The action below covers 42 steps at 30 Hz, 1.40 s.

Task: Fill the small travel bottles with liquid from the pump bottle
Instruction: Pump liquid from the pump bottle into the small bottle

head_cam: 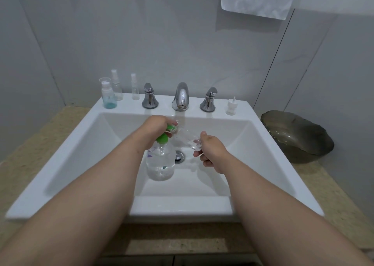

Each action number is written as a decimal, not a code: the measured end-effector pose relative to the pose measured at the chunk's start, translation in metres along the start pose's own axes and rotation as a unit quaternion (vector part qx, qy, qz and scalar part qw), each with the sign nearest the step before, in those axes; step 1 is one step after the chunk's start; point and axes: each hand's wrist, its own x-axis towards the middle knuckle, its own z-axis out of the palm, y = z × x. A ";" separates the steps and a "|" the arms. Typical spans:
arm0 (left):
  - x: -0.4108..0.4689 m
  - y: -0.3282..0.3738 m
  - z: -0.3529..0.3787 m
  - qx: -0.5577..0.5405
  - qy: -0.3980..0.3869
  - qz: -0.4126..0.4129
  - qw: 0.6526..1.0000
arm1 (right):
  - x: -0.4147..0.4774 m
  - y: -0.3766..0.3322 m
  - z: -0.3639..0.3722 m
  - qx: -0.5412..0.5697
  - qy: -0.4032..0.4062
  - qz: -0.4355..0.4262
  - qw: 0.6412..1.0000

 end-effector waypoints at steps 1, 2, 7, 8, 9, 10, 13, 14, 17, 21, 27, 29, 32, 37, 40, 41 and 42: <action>0.000 0.000 0.000 0.002 -0.002 0.000 1.000 | 0.000 0.000 0.000 0.000 0.000 0.002 1.000; -0.001 0.000 0.000 0.004 -0.004 0.001 1.000 | 0.000 0.000 0.000 0.000 -0.001 0.004 1.000; -0.002 0.000 -0.001 0.012 -0.015 0.005 1.000 | -0.001 0.001 0.000 0.002 -0.006 0.010 1.000; -0.001 -0.001 -0.002 0.016 -0.019 0.003 1.000 | -0.001 0.002 0.001 0.001 -0.008 0.012 1.000; -0.001 -0.001 -0.002 0.022 -0.023 0.000 0.999 | -0.001 0.002 0.000 0.000 -0.010 0.013 1.000; 0.000 -0.002 -0.003 0.027 -0.026 -0.004 0.999 | -0.002 0.002 0.000 -0.001 -0.011 0.015 1.000; -0.001 0.000 -0.001 0.043 -0.029 -0.012 0.999 | -0.002 0.002 0.000 -0.002 -0.012 0.016 1.000; -0.002 0.001 0.000 0.051 -0.031 -0.013 0.998 | -0.002 0.003 0.000 -0.004 -0.013 0.016 1.000; -0.006 0.003 0.002 0.081 -0.040 -0.017 0.996 | -0.003 0.003 0.001 -0.011 -0.011 0.018 1.000; -0.008 0.005 0.002 0.103 -0.042 -0.022 0.994 | -0.005 0.004 0.000 -0.015 -0.011 0.017 1.000; -0.009 0.001 0.004 0.074 -0.014 -0.031 0.997 | -0.002 0.004 0.002 -0.020 -0.011 0.021 1.000; -0.007 0.000 0.004 0.066 0.000 -0.027 0.997 | -0.002 0.003 0.001 -0.018 -0.013 0.021 1.000; -0.003 0.001 0.002 0.018 0.021 -0.025 0.999 | -0.003 0.003 0.001 -0.014 -0.012 0.020 1.000; -0.003 0.001 0.003 0.000 0.022 -0.019 1.000 | -0.004 0.002 0.001 -0.013 -0.013 0.014 1.000; -0.005 0.001 0.003 -0.005 0.012 -0.013 1.000 | -0.004 0.003 0.001 -0.014 -0.013 0.012 1.000; -0.006 0.001 0.003 -0.009 0.010 -0.015 1.000 | -0.003 0.003 0.001 -0.014 -0.015 0.012 1.000; -0.006 0.001 0.002 -0.011 0.009 -0.017 1.000 | -0.003 0.003 0.001 -0.014 -0.016 0.012 1.000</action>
